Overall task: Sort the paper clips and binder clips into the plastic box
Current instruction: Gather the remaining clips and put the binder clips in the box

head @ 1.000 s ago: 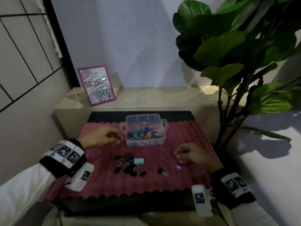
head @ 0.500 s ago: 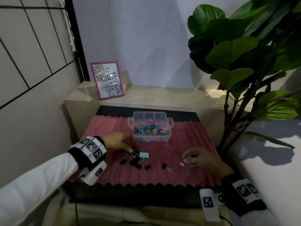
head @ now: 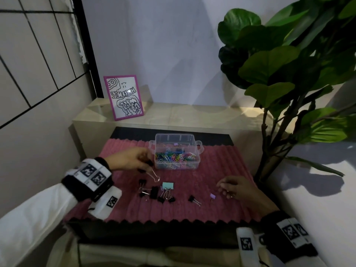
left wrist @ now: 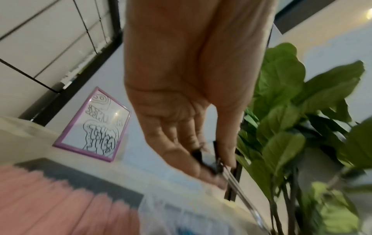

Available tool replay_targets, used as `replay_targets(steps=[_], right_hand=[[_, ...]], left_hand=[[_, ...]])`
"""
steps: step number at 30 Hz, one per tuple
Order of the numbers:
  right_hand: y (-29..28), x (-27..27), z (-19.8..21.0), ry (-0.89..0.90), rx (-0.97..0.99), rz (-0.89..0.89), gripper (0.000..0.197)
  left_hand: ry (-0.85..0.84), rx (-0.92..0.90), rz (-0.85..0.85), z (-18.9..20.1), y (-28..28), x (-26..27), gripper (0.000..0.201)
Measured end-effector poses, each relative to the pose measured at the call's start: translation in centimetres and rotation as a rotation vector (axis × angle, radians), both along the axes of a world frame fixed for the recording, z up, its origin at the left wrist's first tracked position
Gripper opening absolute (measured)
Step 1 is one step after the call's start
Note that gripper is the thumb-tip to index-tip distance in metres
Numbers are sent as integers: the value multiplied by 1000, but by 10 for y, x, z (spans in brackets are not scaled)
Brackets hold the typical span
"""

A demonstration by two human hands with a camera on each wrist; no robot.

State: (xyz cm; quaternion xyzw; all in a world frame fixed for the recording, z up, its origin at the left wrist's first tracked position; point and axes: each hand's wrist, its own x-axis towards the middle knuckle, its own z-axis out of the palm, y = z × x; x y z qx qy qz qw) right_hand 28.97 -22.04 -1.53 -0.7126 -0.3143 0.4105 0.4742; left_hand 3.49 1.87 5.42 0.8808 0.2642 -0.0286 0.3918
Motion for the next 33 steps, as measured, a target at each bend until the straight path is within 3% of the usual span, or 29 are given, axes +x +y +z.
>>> replay_targets(steps=[3,5,10,13,18,24,27,30,33], right_hand=[[11,3,6,389,134,-92,35],[27,6,21,573,209,-65,32],[84,22,56,619,204,94,20],[113,25,67,480,114,241,19],[146,23,69,251,72,100,23],[184,27,62,-86,-85,181,17],[202,25,65,-331,-114,220,11],[214,18,63,-551,-180,280,20],[214,10,62,-631,-220,335,24]], left_hand=[[-196,-26,176,35,16,1,7],[-276,-22,283,49,33,16,3],[-167,-26,294,43,59,75,24],[-71,61,239,22,65,99,43],[-1,11,153,-1,71,101,58],[-154,-70,117,21,63,38,51],[-107,-134,31,32,51,-8,38],[-44,-150,-2,29,37,-49,27],[26,-8,-2,11,20,-70,23]])
